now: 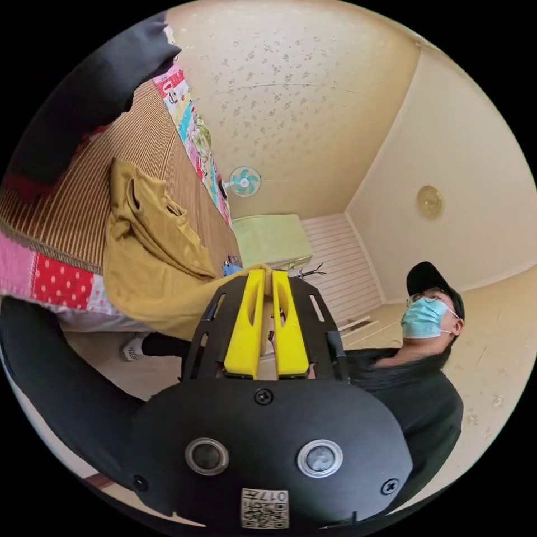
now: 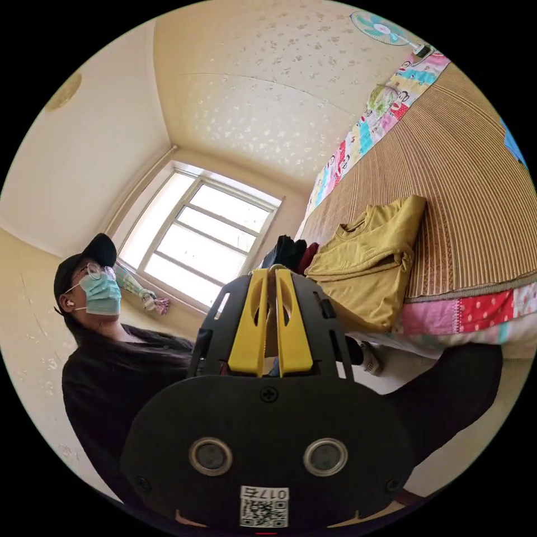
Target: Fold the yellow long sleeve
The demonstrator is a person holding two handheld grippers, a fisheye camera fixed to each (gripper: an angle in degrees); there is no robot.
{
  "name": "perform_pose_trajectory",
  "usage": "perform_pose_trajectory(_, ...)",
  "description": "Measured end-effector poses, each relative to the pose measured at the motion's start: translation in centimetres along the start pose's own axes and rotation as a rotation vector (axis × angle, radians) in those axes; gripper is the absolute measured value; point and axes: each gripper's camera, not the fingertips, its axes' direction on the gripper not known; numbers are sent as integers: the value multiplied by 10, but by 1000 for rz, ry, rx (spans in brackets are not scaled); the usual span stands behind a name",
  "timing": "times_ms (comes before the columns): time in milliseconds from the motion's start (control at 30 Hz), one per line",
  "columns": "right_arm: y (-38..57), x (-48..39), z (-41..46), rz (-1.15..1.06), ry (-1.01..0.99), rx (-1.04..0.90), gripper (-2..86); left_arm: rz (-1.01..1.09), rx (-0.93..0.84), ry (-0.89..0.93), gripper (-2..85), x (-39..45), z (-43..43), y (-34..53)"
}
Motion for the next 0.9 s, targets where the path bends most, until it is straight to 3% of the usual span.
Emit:
perform_pose_trajectory(167,-128,53,46,19,139,137,45,32,112,-259,67,-24,44,-145)
perform_pose_trajectory(300,-158,76,86,104,372,178,81,20,235,-442,95,-35,55,-170)
perform_pose_trajectory(400,-127,88,119,61,545,71,96,69,130,-619,102,-43,86,-152)
perform_pose_trajectory(500,-81,129,163,92,702,-143,101,61,-83,-822,101,-75,129,-126)
perform_pose_trajectory(567,-56,135,180,16,771,-218,77,77,-217,-918,60,-93,157,-108)
perform_pose_trajectory(767,-23,96,166,-50,845,-276,41,58,-275,-833,56,-69,149,-92)
perform_pose_trajectory(900,-38,81,167,-95,862,-195,46,148,-148,-912,84,-39,155,-102)
